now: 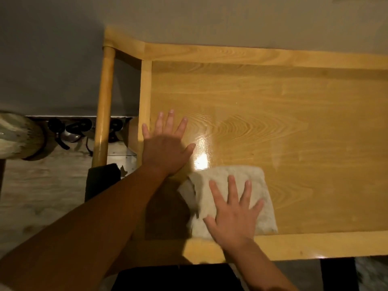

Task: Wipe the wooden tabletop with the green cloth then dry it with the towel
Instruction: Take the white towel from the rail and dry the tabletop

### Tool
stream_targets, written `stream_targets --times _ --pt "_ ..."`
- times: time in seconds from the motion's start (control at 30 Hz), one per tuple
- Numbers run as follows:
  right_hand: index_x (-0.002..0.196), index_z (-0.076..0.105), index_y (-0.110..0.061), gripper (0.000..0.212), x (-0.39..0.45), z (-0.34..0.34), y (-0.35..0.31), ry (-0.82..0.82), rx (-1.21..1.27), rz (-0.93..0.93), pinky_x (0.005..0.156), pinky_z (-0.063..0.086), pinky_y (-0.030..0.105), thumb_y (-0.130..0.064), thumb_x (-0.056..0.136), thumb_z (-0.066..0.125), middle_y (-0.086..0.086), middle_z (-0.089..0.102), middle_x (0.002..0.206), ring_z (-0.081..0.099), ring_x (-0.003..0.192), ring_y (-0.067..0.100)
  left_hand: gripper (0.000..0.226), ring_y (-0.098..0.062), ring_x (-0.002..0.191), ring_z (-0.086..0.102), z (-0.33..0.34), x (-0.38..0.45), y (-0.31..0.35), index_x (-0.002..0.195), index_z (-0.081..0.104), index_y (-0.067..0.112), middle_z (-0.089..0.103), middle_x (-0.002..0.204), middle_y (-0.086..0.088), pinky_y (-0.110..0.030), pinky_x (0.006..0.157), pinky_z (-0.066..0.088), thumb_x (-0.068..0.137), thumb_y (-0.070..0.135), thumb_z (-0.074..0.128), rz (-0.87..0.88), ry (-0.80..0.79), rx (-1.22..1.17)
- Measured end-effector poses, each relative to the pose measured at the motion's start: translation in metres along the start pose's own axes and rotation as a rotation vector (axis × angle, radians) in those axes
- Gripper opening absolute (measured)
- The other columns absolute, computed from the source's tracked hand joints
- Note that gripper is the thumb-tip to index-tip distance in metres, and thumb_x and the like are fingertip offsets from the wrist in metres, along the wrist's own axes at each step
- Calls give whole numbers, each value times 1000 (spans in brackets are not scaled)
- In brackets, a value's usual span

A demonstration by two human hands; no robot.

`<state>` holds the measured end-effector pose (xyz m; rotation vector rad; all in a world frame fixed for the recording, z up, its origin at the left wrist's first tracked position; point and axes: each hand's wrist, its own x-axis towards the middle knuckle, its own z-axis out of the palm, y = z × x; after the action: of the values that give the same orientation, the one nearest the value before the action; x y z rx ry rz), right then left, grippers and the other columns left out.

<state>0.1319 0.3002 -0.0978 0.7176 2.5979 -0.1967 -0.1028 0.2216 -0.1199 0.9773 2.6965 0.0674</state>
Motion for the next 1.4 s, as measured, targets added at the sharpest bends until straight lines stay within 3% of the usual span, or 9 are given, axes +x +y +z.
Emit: stream_targets --times 0.07,0.17,0.6,0.77,0.93,1.1,1.2,1.3,1.4 --pt "151 -5 -49 89 48 -16 2 52 19 9 100 5 80 -73 74 34 3 -1 165 -13 146 47 80 -37 153 10 3 3 -3 157 17 33 11 169 -9 -72 112 13 88 72 23 17 0 -3" --pt "148 -13 -50 83 125 -45 0 85 53 0 102 -4 79 -72 78 24 -1 -12 164 -26 144 41 78 -38 153 10 7 3 -7 157 19 30 13 168 -11 -72 113 11 89 68 28 25 42 5" --pt "150 1 -47 71 356 -145 -11 251 71 84 105 -2 76 -67 83 15 3 0 166 -6 149 42 78 -35 153 14 5 -1 -4 157 24 34 16 168 -10 -68 116 7 89 70 37 23 147 -37" --pt "150 -1 -50 66 314 -129 -4 213 69 13 108 -5 74 -66 88 17 -1 -4 166 -11 149 38 78 -34 153 12 12 3 -5 156 18 37 12 169 -6 -69 114 9 88 73 32 18 92 -13" --pt "149 -7 -49 68 188 -74 10 180 59 -5 108 0 74 -64 85 13 0 -3 166 -12 148 38 78 -35 153 17 13 2 -4 155 25 36 14 168 -6 -70 113 11 87 73 30 12 77 10" --pt "151 -12 -46 77 39 -15 25 105 64 21 107 4 74 -60 85 24 4 -3 165 -16 148 39 79 -31 155 1 7 4 -3 157 1 39 -1 170 -3 -68 116 7 88 75 15 -5 23 32" --pt "154 0 -42 84 -32 8 39 36 18 26 104 17 76 -61 81 37 7 5 164 -6 148 42 76 -33 152 13 -2 -2 1 157 17 37 16 167 -8 -67 114 11 89 70 25 -47 30 4" --pt "154 16 -40 91 -74 15 61 -72 -14 54 99 29 77 -63 73 49 9 20 162 7 146 44 73 -37 131 36 -14 13 33 145 40 26 41 144 -18 -68 108 25 84 67 33 -133 73 -53" --pt "151 30 -40 93 -82 11 75 -137 -2 106 94 34 77 -65 64 51 12 31 158 19 143 48 76 -36 148 17 -8 24 82 156 21 33 21 163 -12 -71 113 13 89 70 26 37 -2 -21"
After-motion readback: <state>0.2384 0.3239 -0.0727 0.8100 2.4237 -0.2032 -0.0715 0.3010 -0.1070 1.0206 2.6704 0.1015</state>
